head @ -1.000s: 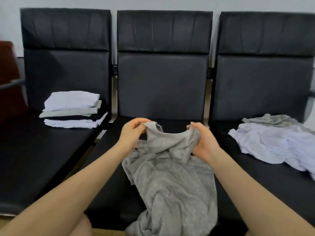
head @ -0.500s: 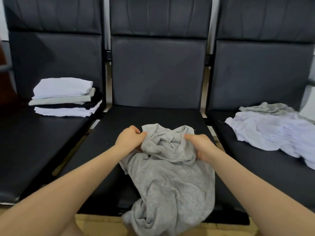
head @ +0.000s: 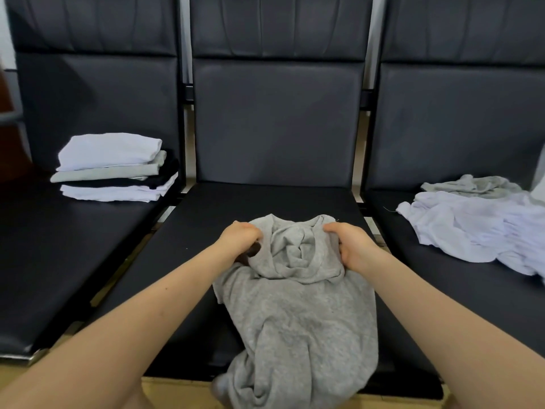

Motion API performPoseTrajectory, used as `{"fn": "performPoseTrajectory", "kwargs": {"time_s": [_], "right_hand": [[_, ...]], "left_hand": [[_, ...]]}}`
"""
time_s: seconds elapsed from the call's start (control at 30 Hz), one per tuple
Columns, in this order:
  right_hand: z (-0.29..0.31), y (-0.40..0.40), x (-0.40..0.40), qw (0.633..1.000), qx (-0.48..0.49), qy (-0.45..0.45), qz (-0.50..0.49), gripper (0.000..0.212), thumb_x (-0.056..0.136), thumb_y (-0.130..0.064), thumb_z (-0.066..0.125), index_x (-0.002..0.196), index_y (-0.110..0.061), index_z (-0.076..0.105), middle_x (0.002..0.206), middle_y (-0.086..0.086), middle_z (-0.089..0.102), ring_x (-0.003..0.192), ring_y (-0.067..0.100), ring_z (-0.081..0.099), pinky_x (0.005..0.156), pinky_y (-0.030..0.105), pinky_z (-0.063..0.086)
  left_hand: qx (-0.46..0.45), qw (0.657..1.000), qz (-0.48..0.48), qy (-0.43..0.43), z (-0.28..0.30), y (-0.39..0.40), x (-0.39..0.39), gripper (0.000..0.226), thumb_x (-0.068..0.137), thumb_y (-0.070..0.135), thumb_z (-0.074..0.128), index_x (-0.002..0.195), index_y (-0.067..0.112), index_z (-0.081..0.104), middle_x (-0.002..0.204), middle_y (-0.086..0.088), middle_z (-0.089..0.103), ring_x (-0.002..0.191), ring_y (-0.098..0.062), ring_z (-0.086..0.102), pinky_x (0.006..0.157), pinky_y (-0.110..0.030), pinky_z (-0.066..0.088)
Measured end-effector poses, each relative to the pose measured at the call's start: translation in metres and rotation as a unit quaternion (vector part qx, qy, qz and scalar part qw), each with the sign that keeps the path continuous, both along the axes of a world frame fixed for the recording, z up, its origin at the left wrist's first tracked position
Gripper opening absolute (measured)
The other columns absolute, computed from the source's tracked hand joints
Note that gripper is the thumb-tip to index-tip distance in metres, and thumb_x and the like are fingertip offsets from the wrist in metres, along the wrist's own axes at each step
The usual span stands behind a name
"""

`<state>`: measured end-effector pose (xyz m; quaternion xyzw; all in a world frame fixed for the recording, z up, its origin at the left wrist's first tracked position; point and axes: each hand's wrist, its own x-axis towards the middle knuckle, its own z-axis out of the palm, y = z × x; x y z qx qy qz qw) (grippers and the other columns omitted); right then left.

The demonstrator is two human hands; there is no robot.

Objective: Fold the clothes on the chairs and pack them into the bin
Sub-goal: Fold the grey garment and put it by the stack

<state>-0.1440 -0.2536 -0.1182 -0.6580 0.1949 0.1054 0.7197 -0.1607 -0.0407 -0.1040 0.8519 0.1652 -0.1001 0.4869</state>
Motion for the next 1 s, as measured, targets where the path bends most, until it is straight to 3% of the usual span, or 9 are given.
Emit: {"fn": "performPoseTrajectory", "kwargs": {"time_s": [0.03,0.07,0.17,0.33,0.53,0.6,0.73,0.9,1.0], "right_hand": [[0.000,-0.001,0.000,1.000,0.019,0.001,0.002,0.036,0.090,-0.018,0.062,0.124,-0.007,0.058,0.121,0.013,0.062,0.112,0.030,0.059,0.102,0.047,0.046],[0.001,-0.002,0.000,0.999,0.045,0.004,0.007,0.037,0.091,-0.018,0.061,0.126,-0.007,0.057,0.123,0.013,0.062,0.113,0.030,0.059,0.103,0.047,0.045],[0.002,-0.007,-0.002,0.994,0.105,0.018,0.018,0.035,0.093,-0.023,0.060,0.124,-0.007,0.061,0.122,0.015,0.064,0.113,0.030,0.061,0.099,0.046,0.048],[0.004,-0.012,-0.007,0.995,0.096,0.038,0.009,0.031,0.094,-0.025,0.061,0.120,-0.008,0.065,0.116,0.015,0.067,0.106,0.031,0.064,0.088,0.045,0.053],[0.021,-0.013,-0.012,0.996,0.075,0.046,-0.003,0.038,0.093,-0.026,0.062,0.125,-0.006,0.059,0.122,0.016,0.062,0.115,0.033,0.058,0.096,0.043,0.048],[0.033,-0.013,-0.014,0.996,0.084,0.016,-0.019,0.041,0.094,-0.026,0.058,0.130,-0.005,0.053,0.130,0.019,0.057,0.123,0.034,0.053,0.094,0.042,0.045],[0.056,-0.016,-0.022,0.979,0.188,-0.031,-0.073,0.044,0.096,-0.031,0.055,0.135,-0.010,0.050,0.138,0.016,0.053,0.126,0.031,0.050,0.102,0.044,0.039],[0.109,-0.020,-0.033,0.961,0.204,-0.158,-0.104,0.037,0.092,-0.027,0.063,0.122,-0.007,0.060,0.124,0.013,0.064,0.112,0.025,0.062,0.103,0.041,0.046],[0.144,-0.015,-0.044,0.960,0.155,-0.210,-0.100,0.034,0.086,-0.028,0.068,0.115,-0.010,0.066,0.110,0.011,0.070,0.098,0.020,0.065,0.094,0.040,0.052]], "left_hand": [[-0.049,0.999,0.023,-0.001,0.001,-0.002,-0.004,0.025,0.088,0.014,0.050,0.099,-0.008,0.052,0.080,-0.018,0.056,0.056,-0.020,0.042,0.052,-0.028,0.033],[-0.095,0.995,0.039,-0.005,0.001,-0.002,-0.004,0.023,0.088,0.016,0.049,0.105,0.010,0.062,0.073,-0.013,0.052,0.054,-0.019,0.041,0.053,-0.029,0.033],[-0.151,0.988,0.038,-0.015,0.000,-0.004,-0.008,0.020,0.090,0.024,0.051,0.074,0.013,0.049,0.067,-0.006,0.049,0.056,-0.019,0.045,0.056,-0.030,0.036],[-0.050,0.996,-0.026,-0.070,-0.012,-0.006,-0.006,0.021,0.087,0.030,0.064,0.082,0.012,0.055,0.075,-0.004,0.055,0.063,-0.015,0.053,0.056,-0.025,0.040],[-0.051,0.996,-0.001,-0.075,-0.010,-0.009,-0.008,0.042,0.091,0.034,0.059,0.056,0.018,0.042,0.042,0.007,0.050,0.035,-0.004,0.047,0.039,-0.017,0.035],[-0.099,0.992,0.029,-0.070,-0.002,-0.009,-0.012,0.030,0.092,0.036,0.059,0.067,0.019,0.055,0.061,0.000,0.060,0.051,-0.011,0.056,0.036,-0.016,0.042],[-0.183,0.976,0.058,-0.103,0.019,0.001,-0.015,0.026,0.089,0.032,0.063,0.108,0.015,0.068,0.096,-0.006,0.068,0.083,-0.019,0.063,0.069,-0.030,0.053],[-0.250,0.947,0.098,-0.177,0.072,0.021,-0.027,0.036,0.087,0.027,0.068,0.117,0.007,0.065,0.120,-0.014,0.064,0.112,-0.028,0.059,0.098,-0.042,0.046],[-0.313,0.919,0.102,-0.214,0.120,0.028,-0.036,0.023,0.087,0.026,0.068,0.106,0.013,0.067,0.110,-0.007,0.067,0.105,-0.022,0.062,0.083,-0.034,0.052]]}}
